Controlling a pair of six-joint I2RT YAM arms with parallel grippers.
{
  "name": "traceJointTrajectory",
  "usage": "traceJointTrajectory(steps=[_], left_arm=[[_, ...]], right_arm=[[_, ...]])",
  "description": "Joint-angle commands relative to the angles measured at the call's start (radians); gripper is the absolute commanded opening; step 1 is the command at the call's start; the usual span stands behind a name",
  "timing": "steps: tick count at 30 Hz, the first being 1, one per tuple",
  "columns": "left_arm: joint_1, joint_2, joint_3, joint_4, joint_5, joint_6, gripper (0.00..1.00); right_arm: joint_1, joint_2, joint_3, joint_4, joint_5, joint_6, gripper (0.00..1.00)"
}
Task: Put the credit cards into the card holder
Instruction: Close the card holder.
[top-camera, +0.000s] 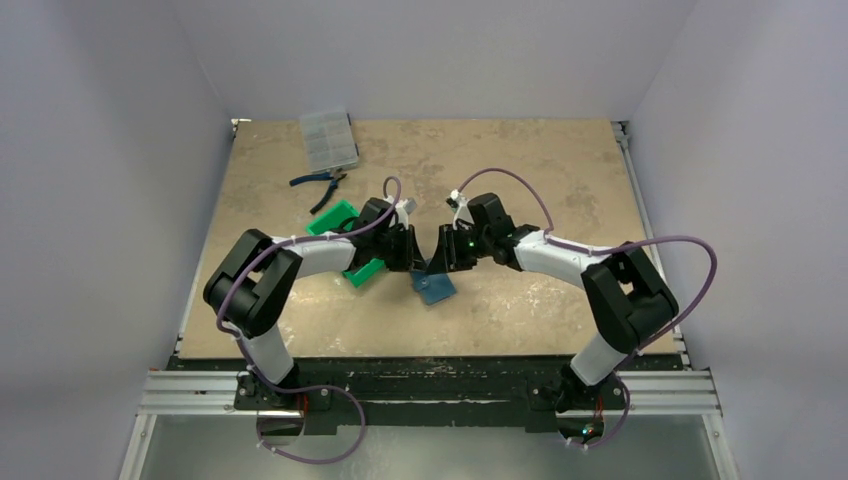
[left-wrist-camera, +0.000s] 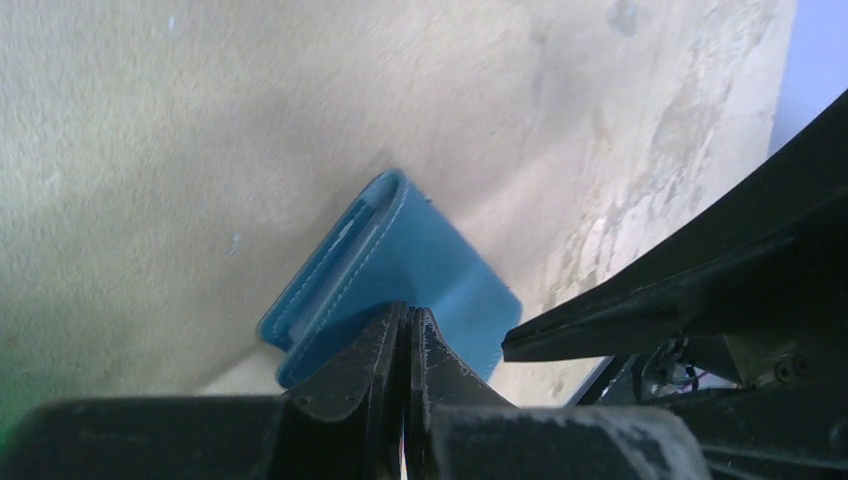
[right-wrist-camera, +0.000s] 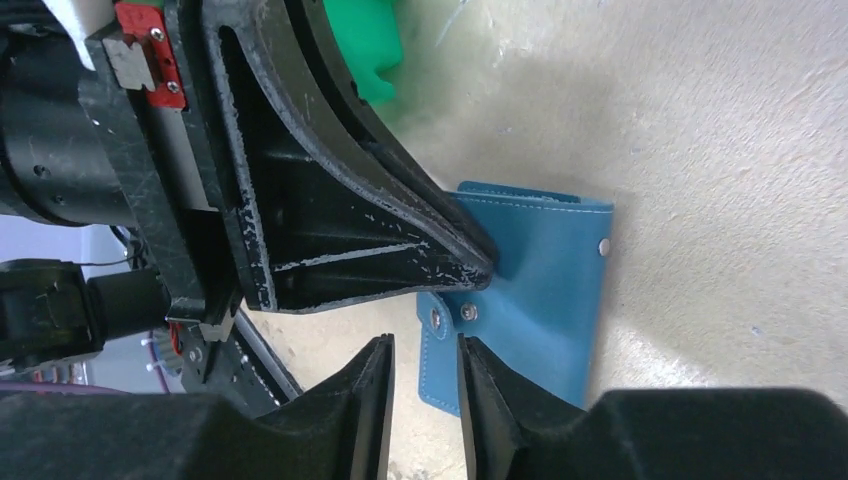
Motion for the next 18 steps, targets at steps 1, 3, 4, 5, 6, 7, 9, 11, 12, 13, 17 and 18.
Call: traceJointTrajectory(steps=[1, 3, 4, 5, 6, 7, 9, 11, 12, 13, 17, 18], left_arm=[[-0.002, 0.014, -0.034, 0.048, -0.001, 0.027, 0.00], [-0.002, 0.004, -0.042, 0.037, -0.022, 0.034, 0.00], [-0.002, 0.000, -0.044, 0.033, -0.028, 0.038, 0.00], [-0.002, -0.001, -0.045, 0.027, -0.033, 0.042, 0.00], [-0.002, -0.002, -0.045, 0.023, -0.035, 0.046, 0.00], [-0.002, -0.002, -0.045, 0.020, -0.037, 0.048, 0.00], [-0.002, -0.007, -0.049, 0.020, -0.040, 0.048, 0.00], [-0.002, -0.016, -0.056, 0.020, -0.047, 0.047, 0.00], [-0.002, -0.020, -0.060, 0.020, -0.051, 0.049, 0.00], [-0.001, -0.022, -0.060, 0.019, -0.055, 0.049, 0.00], [0.000, -0.026, -0.062, 0.015, -0.057, 0.052, 0.00], [0.000, -0.026, -0.061, 0.017, -0.057, 0.051, 0.00]], right_arm=[[-0.003, 0.027, -0.018, 0.053, -0.076, 0.017, 0.36], [-0.002, 0.032, -0.022, 0.054, -0.086, 0.014, 0.40], [-0.001, 0.036, -0.022, 0.054, -0.093, 0.013, 0.40], [0.001, 0.042, -0.023, 0.053, -0.097, 0.013, 0.40], [0.004, 0.050, -0.023, 0.065, -0.104, 0.013, 0.40], [0.005, 0.061, -0.023, 0.080, -0.113, 0.014, 0.39], [0.011, 0.082, -0.021, 0.094, -0.129, 0.021, 0.38], [0.016, 0.100, -0.019, 0.113, -0.138, 0.029, 0.37], [0.017, 0.108, -0.020, 0.122, -0.140, 0.033, 0.36], [0.019, 0.116, -0.019, 0.129, -0.142, 0.036, 0.35], [0.025, 0.138, -0.005, 0.134, -0.135, 0.037, 0.29], [0.025, 0.142, -0.001, 0.134, -0.134, 0.037, 0.26]])
